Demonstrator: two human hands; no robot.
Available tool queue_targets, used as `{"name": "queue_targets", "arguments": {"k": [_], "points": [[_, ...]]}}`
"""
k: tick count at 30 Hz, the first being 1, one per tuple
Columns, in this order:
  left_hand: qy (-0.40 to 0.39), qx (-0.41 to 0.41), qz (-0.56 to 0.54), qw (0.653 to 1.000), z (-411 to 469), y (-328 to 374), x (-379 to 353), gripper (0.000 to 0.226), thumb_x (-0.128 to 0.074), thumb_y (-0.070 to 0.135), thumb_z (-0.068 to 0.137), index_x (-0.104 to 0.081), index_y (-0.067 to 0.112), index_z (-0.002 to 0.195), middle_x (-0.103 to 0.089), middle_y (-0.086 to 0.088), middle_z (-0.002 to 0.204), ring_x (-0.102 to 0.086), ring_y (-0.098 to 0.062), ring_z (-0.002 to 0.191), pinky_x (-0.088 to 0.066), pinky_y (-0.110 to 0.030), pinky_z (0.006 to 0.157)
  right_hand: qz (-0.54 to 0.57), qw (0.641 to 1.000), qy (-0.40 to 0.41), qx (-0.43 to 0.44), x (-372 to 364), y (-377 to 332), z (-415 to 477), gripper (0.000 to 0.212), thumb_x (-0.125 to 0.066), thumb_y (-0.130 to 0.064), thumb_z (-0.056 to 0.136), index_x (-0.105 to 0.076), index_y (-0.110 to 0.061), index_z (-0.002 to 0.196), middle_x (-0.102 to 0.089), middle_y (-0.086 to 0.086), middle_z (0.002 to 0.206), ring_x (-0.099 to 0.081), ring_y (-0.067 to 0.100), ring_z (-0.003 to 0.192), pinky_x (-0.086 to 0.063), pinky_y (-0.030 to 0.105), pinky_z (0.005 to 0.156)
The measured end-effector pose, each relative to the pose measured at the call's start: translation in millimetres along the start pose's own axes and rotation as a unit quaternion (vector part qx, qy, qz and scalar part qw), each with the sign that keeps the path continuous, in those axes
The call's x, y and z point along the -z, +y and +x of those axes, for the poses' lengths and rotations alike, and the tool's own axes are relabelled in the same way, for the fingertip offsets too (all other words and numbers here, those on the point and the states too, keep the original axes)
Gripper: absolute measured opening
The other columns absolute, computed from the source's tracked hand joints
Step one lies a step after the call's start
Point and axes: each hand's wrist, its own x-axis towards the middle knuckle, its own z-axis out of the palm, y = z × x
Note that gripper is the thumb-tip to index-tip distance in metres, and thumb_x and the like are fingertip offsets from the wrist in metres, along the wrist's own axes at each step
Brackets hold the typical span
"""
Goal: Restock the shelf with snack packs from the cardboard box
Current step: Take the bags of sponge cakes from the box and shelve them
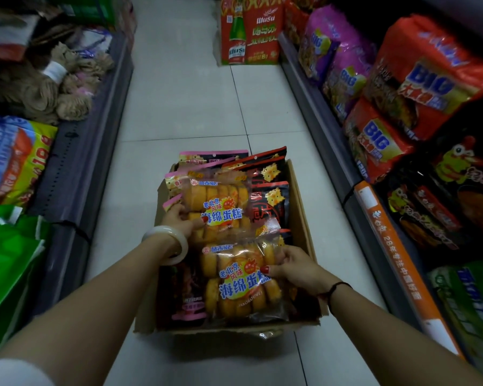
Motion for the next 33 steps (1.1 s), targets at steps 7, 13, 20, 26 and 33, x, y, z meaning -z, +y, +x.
{"name": "queue_targets", "arguments": {"k": [7,13,20,26,33], "points": [[0.027,-0.008,-0.002,1.000,-21.3,16.0,21.7,0.051,-0.069,0.011,0.082,-0.049,0.008,0.129,-0.058,-0.016,0.126,-0.056,-0.038,0.112,-0.048,-0.051,0.096,0.011,0.998,0.062,-0.014,25.4,-13.2,-30.0,0.019,-0.065,-0.004,0.085,-0.047,-0.010,0.083,-0.062,0.006,0.090,-0.064,0.015,0.080,-0.049,0.021,0.055],[0.033,0.010,-0.016,0.999,-58.3,45.5,45.2,0.052,-0.068,0.010,0.083,-0.047,0.006,0.130,-0.055,-0.018,0.130,-0.054,-0.039,0.116,-0.045,-0.052,0.099,0.044,0.997,0.063,-0.011,44.6,-48.8,-77.1,0.012,-0.062,-0.003,0.088,-0.057,-0.014,0.090,-0.066,0.003,0.091,-0.066,0.014,0.081,-0.056,0.024,0.061],[0.019,0.015,-0.021,0.999,-121.7,107.6,76.6,0.043,-0.073,0.010,0.079,-0.052,0.009,0.116,-0.061,-0.017,0.119,-0.061,-0.037,0.106,-0.050,-0.052,0.093,0.074,0.993,0.091,-0.031,72.4,-112.2,-144.9,0.025,-0.065,-0.001,0.085,-0.044,-0.013,0.077,-0.063,0.006,0.085,-0.064,0.019,0.077,-0.054,0.033,0.064],[-0.016,0.013,-0.013,1.000,-181.3,184.0,105.4,0.042,-0.069,0.007,0.081,-0.049,0.012,0.118,-0.060,-0.014,0.116,-0.059,-0.036,0.107,-0.050,-0.051,0.093,0.114,0.985,0.127,-0.024,99.9,-185.6,-211.8,0.025,-0.060,0.001,0.087,-0.041,-0.014,0.079,-0.058,0.009,0.083,-0.059,0.023,0.079,-0.052,0.038,0.068],[-0.039,-0.012,-0.027,0.999,-250.6,282.3,128.7,0.022,-0.068,0.007,0.081,-0.055,0.023,0.091,-0.063,-0.012,0.109,-0.061,-0.032,0.102,-0.051,-0.050,0.093,0.138,0.981,0.133,0.011,128.0,-287.9,-295.0,0.028,-0.058,0.003,0.088,-0.039,-0.015,0.076,-0.055,0.011,0.086,-0.057,0.022,0.074,-0.051,0.027,0.050]]}}
